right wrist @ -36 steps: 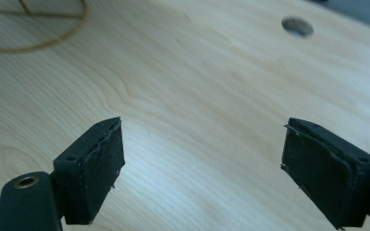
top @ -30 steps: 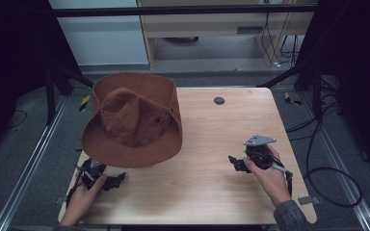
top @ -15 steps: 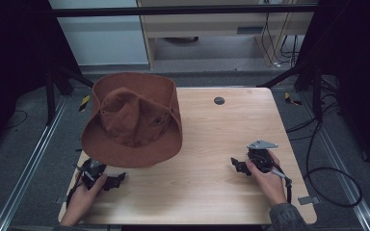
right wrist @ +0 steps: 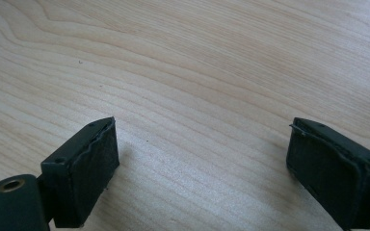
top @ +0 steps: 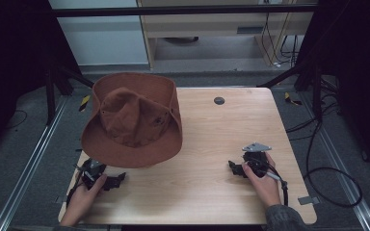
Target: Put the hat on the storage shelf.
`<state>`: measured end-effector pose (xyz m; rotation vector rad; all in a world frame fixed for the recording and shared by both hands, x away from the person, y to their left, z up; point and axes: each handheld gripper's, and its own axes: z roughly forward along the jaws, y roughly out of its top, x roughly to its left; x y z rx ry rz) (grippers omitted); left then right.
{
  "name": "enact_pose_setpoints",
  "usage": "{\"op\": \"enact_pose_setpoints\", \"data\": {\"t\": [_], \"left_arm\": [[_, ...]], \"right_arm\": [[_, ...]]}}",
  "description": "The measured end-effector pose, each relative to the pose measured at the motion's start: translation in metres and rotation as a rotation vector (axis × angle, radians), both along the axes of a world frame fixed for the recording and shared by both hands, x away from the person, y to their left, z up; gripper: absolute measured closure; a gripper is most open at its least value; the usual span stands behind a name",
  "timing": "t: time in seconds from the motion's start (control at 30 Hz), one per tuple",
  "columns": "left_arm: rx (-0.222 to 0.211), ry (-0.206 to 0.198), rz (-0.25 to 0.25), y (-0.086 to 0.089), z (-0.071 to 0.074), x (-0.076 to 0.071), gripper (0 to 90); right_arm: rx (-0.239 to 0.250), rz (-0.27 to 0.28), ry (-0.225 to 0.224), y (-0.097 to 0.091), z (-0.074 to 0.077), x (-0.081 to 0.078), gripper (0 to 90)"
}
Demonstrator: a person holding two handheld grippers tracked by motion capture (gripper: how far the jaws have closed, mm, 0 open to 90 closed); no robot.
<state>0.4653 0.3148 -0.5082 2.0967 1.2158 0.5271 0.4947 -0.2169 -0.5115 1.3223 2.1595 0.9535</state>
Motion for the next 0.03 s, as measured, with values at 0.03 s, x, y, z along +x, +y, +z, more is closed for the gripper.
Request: {"op": "enact_pose_setpoints", "data": {"t": [0.03], "left_arm": [[0.0,0.0,0.0,0.0,0.0,0.0001,0.0]], "right_arm": [[0.004,-0.008,0.003,0.0005,-0.0001,-0.001,11.2]]}}
